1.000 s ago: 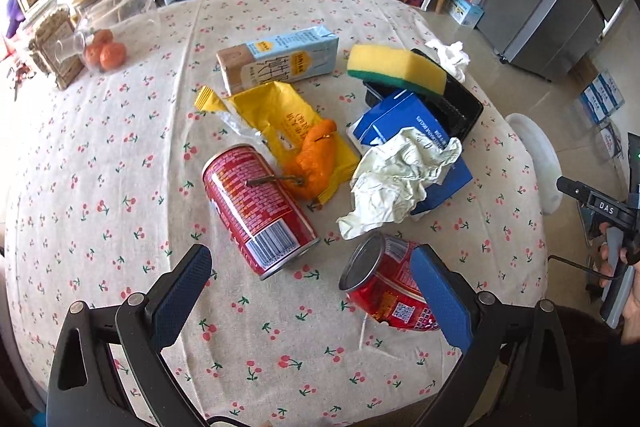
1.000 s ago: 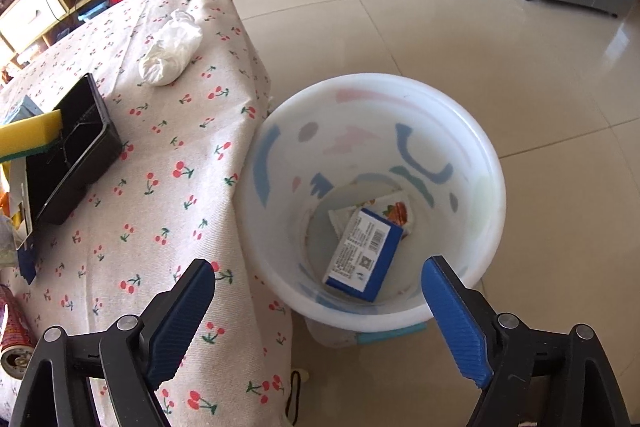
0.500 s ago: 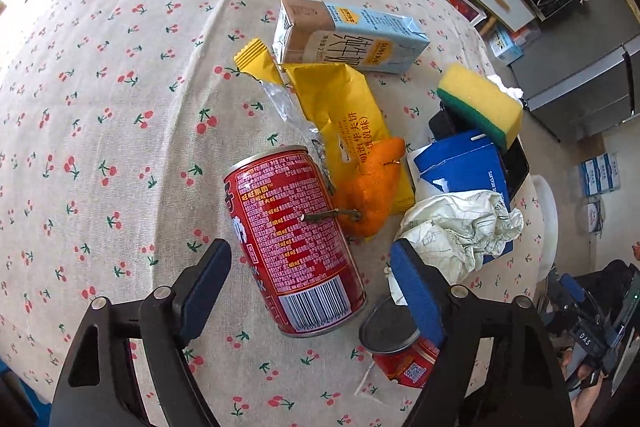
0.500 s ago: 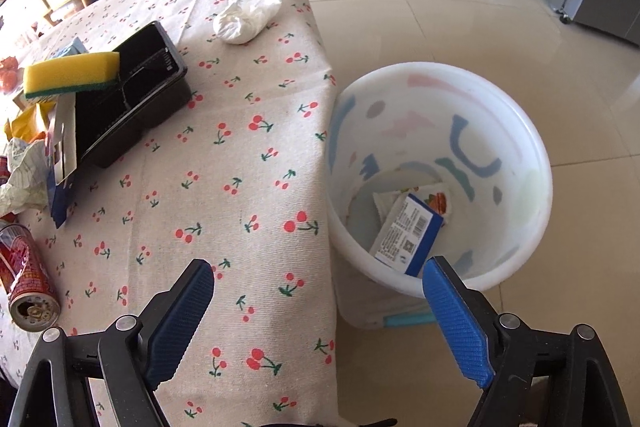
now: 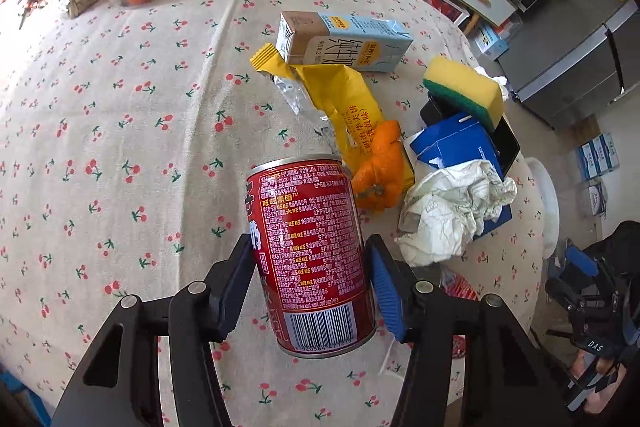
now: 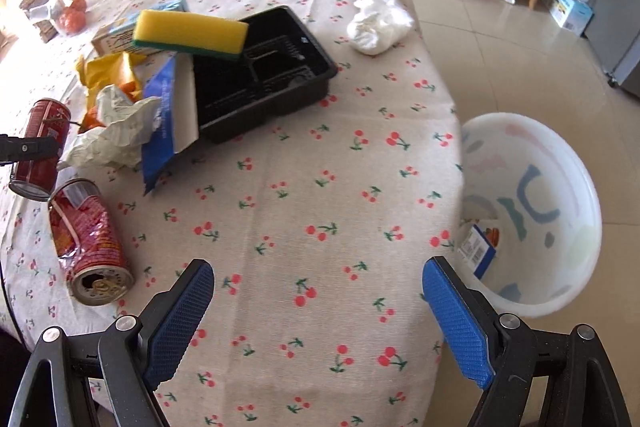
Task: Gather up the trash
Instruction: 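Grasp the upright red can with the left tool while the right tool grasps the crushed red can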
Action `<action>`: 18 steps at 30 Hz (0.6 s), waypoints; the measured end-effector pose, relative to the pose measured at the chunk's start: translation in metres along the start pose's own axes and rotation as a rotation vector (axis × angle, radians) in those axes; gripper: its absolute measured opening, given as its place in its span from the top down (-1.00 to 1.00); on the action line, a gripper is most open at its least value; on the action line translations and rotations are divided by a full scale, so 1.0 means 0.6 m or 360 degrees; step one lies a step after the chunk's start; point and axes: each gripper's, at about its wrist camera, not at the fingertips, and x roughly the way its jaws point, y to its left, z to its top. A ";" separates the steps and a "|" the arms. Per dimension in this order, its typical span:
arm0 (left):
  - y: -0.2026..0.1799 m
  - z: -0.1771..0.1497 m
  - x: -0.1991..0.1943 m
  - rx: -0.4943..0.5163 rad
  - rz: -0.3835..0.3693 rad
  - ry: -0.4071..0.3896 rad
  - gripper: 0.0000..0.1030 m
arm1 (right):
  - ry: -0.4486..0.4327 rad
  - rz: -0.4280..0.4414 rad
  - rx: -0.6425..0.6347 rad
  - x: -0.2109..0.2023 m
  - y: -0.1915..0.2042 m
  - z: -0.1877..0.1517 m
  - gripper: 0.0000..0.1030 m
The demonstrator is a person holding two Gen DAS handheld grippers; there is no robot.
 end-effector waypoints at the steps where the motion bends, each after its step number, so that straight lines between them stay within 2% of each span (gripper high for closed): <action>1: 0.004 -0.011 -0.008 0.0011 0.0013 -0.0008 -0.14 | 0.0002 0.0013 -0.0034 0.002 0.015 0.002 -0.72; 10: 0.039 -0.076 -0.053 0.0062 0.0191 -0.0067 -0.14 | 0.0039 0.0160 -0.0249 0.031 0.141 0.012 -0.72; 18: 0.057 -0.116 -0.048 0.0103 0.0265 -0.0019 -0.14 | 0.0096 0.0188 -0.0388 0.066 0.212 0.005 -0.72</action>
